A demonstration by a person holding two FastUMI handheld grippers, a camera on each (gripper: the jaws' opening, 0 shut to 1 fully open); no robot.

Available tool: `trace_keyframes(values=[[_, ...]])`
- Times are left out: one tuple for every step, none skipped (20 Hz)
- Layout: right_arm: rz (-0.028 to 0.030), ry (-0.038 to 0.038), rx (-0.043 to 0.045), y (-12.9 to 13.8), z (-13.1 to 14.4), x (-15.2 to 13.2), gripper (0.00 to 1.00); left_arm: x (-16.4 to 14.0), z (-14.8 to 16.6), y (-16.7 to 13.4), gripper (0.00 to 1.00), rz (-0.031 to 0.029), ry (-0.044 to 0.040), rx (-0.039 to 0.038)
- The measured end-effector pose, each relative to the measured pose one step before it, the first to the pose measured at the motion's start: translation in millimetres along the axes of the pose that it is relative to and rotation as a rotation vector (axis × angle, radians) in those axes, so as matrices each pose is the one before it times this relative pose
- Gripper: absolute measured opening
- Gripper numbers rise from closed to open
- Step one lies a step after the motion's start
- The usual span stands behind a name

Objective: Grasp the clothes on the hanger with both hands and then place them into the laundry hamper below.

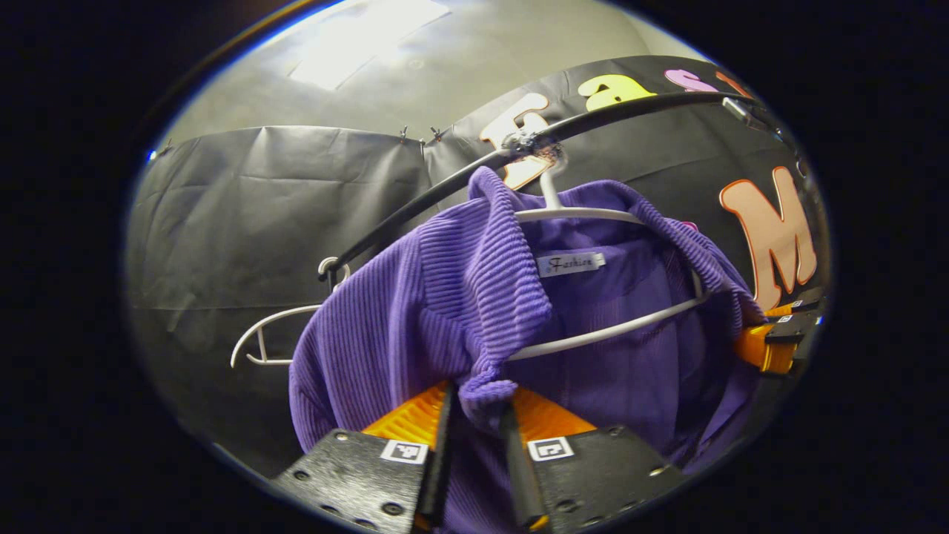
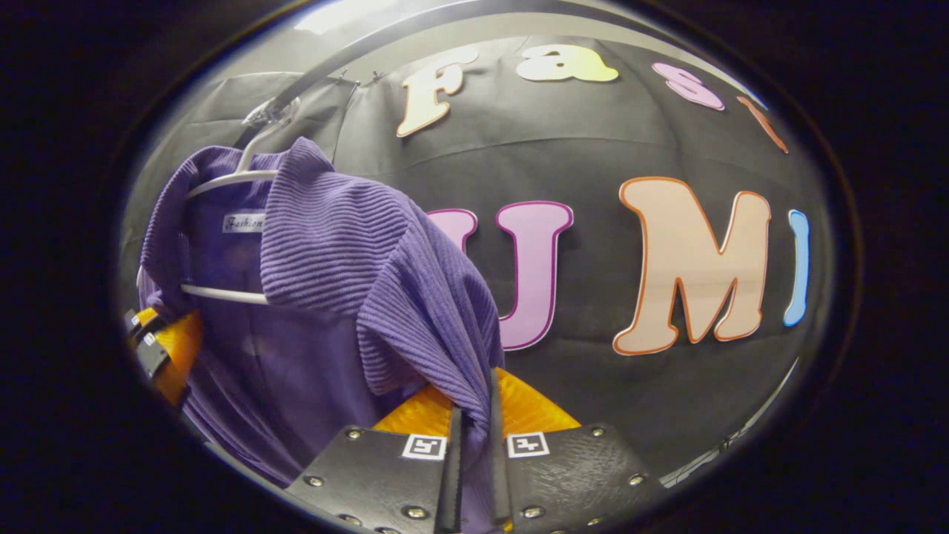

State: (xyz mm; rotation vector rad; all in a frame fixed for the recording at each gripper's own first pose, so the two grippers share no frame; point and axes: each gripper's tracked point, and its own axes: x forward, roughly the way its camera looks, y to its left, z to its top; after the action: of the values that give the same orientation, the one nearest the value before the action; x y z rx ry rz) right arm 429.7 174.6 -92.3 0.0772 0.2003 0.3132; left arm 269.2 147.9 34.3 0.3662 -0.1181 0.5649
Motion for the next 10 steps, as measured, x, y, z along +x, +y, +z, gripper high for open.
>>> trace_keyframes(values=[[0.00006,-0.00029,-0.00875,0.81,-1.14,-1.12,0.16,-0.69,0.40,4.66,0.24,0.00479,0.00273,0.01135],[-0.00122,0.00081,-0.00970,-0.08,0.09,-1.21,0.16,-4.24,0.26,6.05,0.10,0.00662,0.00302,0.01337],[-0.00631,-0.00052,-0.00914,-0.85,0.11,-1.33,0.16,1.31,2.66,2.94,0.08,-0.00481,0.00242,0.01013],[-0.01375,-0.00292,-0.00954,-2.83,1.35,-1.19,0.16,-1.26,-0.08,0.05,0.07,-0.01587,0.00511,0.00790],[-0.01411,-0.00567,-0.00911,-2.44,1.17,-1.21,0.16,-4.43,3.06,2.13,0.03,-0.01370,0.00320,0.00341],[-0.01374,-0.00541,-0.00565,-2.70,2.04,-0.41,0.16,-4.07,2.54,1.71,0.01,-0.01459,0.00686,0.00004],[-0.01520,-0.00235,-0.00407,-1.87,1.06,-0.37,0.14,-4.08,3.80,1.70,0.03,-0.01322,0.00749,0.00318],[-0.01574,-0.00415,0.00162,-2.45,2.56,-0.53,0.16,-4.97,1.70,0.96,0.02,-0.02218,0.01240,-0.00079],[-0.04587,-0.00003,0.00723,-8.59,-1.98,3.75,0.16,-4.75,3.25,0.27,0.00,-0.02514,0.01008,-0.01339],[-0.01729,-0.01392,0.02836,-2.13,6.29,-2.94,0.01,-6.85,3.39,3.35,0.00,-0.01659,0.00554,-0.01568]])
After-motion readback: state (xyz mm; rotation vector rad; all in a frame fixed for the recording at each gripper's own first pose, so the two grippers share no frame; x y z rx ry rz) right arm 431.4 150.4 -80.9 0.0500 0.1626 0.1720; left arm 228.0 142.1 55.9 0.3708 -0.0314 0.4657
